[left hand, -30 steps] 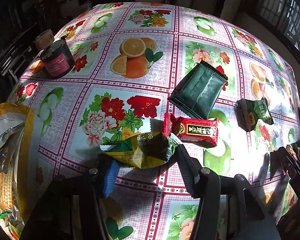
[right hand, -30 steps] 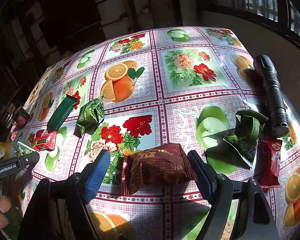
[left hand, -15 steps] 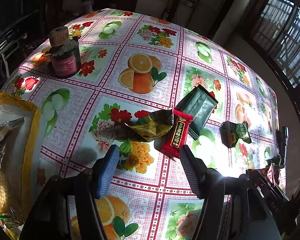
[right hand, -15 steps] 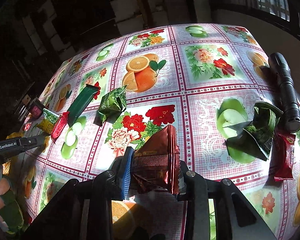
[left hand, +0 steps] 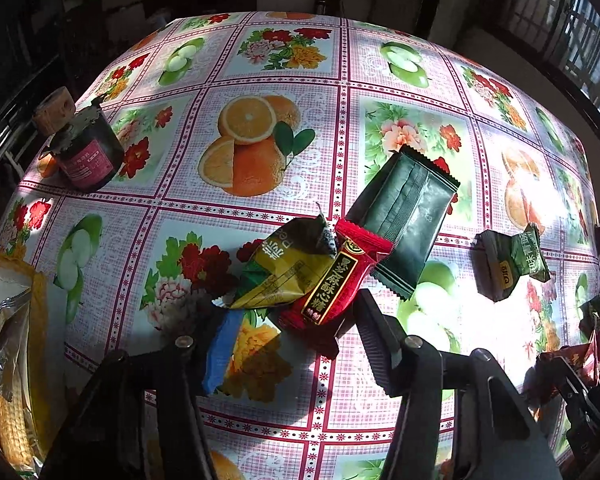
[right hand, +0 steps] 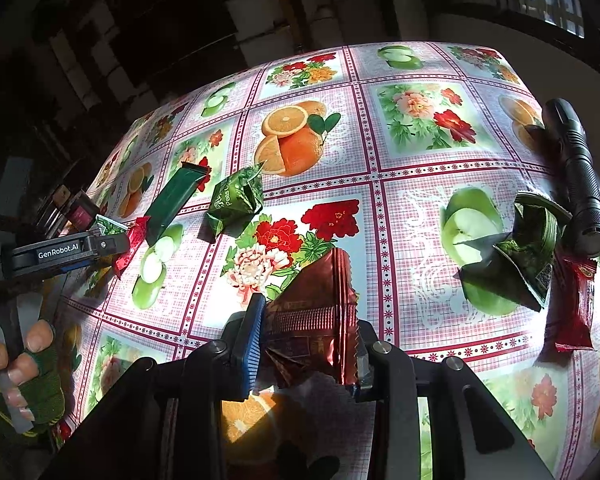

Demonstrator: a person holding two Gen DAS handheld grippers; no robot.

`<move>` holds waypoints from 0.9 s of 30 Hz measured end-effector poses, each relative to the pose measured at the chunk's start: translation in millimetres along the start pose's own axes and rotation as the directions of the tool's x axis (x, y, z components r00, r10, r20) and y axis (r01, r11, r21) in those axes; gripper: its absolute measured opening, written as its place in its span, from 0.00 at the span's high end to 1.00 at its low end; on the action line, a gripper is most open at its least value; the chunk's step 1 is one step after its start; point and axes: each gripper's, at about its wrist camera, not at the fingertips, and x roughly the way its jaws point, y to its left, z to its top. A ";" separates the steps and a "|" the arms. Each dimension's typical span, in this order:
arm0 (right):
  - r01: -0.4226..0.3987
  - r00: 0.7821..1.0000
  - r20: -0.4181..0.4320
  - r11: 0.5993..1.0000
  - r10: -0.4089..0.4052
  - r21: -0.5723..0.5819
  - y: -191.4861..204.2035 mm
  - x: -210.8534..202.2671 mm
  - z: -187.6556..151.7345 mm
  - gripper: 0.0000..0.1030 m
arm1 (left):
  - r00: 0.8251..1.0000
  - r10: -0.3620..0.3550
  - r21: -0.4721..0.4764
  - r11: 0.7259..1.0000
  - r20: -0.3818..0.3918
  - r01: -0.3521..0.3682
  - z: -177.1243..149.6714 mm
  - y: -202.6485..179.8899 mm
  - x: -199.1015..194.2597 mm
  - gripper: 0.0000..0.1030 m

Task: Organize snacks
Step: 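Grasp the red-wrapped snack with the left tool while the right grasps the brown candy, then carry both snacks over the yellow tray and open both tools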

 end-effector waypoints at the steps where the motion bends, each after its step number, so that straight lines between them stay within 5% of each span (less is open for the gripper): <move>1: 0.009 1.000 0.000 1.000 -0.009 -0.008 1.0 -1.0 -1.1 0.66 | 1.000 -0.003 0.011 1.000 0.007 0.003 -2.0 -1.3 -0.3 0.69; 6: 0.036 0.999 0.009 0.998 -0.035 -0.043 4.6 -5.0 -6.9 0.66 | 0.999 -0.053 0.011 0.999 -0.013 0.053 -10.3 3.4 -4.6 0.73; 21: -0.176 0.984 0.044 0.984 0.175 0.016 15.4 -40.7 -41.5 0.68 | 0.967 -0.256 -0.071 0.964 -0.010 0.255 -68.8 51.3 -84.6 0.73; 27: -0.235 0.972 0.000 0.972 0.235 -0.032 42.1 -46.0 -66.7 0.68 | 0.971 -0.225 -0.057 0.974 -0.079 0.221 -115.6 58.4 -89.4 0.73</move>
